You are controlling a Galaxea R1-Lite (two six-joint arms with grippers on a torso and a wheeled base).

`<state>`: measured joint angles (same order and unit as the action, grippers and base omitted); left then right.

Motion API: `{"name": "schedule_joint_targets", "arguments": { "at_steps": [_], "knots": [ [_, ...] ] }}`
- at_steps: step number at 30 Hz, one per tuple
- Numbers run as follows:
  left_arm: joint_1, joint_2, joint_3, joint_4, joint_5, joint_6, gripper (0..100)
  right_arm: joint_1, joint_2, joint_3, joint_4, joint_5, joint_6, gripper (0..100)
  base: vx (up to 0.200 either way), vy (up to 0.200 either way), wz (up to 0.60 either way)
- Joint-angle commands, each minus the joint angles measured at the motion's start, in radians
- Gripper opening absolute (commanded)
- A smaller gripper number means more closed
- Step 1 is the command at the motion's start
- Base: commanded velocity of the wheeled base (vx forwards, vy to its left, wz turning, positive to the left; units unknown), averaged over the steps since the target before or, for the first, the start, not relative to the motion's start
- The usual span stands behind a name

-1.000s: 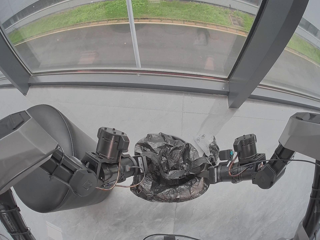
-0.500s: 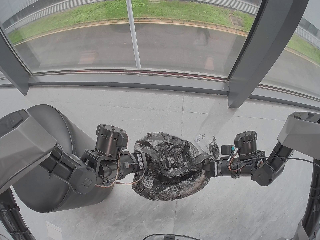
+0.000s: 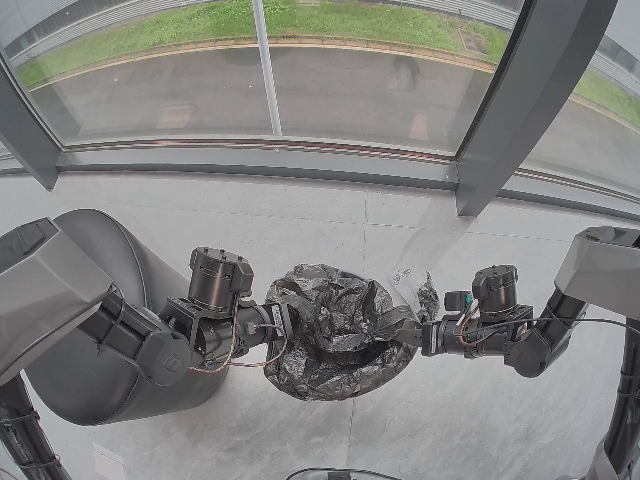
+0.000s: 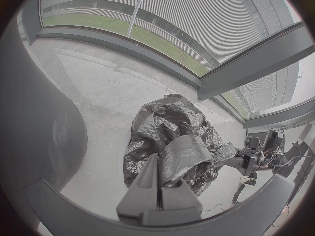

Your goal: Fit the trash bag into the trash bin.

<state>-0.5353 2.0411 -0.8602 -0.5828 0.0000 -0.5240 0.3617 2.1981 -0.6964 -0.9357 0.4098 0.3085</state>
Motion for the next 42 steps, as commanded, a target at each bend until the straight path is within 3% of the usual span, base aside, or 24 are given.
{"name": "schedule_joint_targets", "arguments": {
  "at_steps": [1, 24, 31, 32, 36, 37, 38, 40, 41, 42],
  "knots": [
    [0.0, -0.001, 0.001, 0.0, 0.0, -0.001, 0, 0.0, -0.011, 0.015, 0.0, 0.0, 0.0, 100, 0.0, 0.0, 0.0],
    [0.0, -0.01, 0.001, -0.002, 0.002, -0.004, 0, -0.078, -0.228, 0.043, 0.017, 0.001, -0.011, 100, 0.0, 0.0, 0.0],
    [0.0, -0.013, -0.002, -0.002, 0.006, -0.005, 0, 0.072, -0.267, 0.044, 0.023, 0.0, -0.068, 100, 0.0, 0.0, 0.0],
    [0.0, -0.027, 0.0, -0.008, 0.005, -0.008, 0, 0.125, -0.265, 0.029, 0.048, -0.009, -0.101, 100, 0.0, 0.0, 0.0],
    [0.0, -0.045, 0.004, -0.028, 0.002, -0.028, 0, 0.206, -0.256, -0.018, 0.13, -0.114, -0.161, 100, 0.0, 0.0, 0.0],
    [0.0, -0.053, 0.006, -0.028, 0.002, -0.031, 0, 0.249, -0.241, -0.051, 0.147, -0.218, -0.177, 100, 0.0, 0.0, 0.0],
    [-0.002, -0.059, 0.006, -0.028, 0.002, -0.031, 0, 0.278, -0.221, -0.069, 0.147, -0.279, -0.183, 100, 0.0, 0.0, 0.0],
    [-0.002, -0.062, 0.006, -0.028, 0.0, -0.031, 0, 0.315, -0.189, -0.095, 0.149, -0.359, -0.22, 100, 0.0, 0.0, 0.0],
    [-0.003, -0.064, 0.006, -0.028, 0.0, -0.031, 0, 0.321, -0.184, -0.097, 0.15, -0.368, -0.232, 100, 0.0, 0.0, 0.0],
    [-0.003, -0.062, 0.006, -0.028, 0.0, -0.033, 0, 0.342, -0.169, -0.104, 0.152, -0.394, -0.287, 100, 0.0, 0.0, 0.0]
  ]
}}
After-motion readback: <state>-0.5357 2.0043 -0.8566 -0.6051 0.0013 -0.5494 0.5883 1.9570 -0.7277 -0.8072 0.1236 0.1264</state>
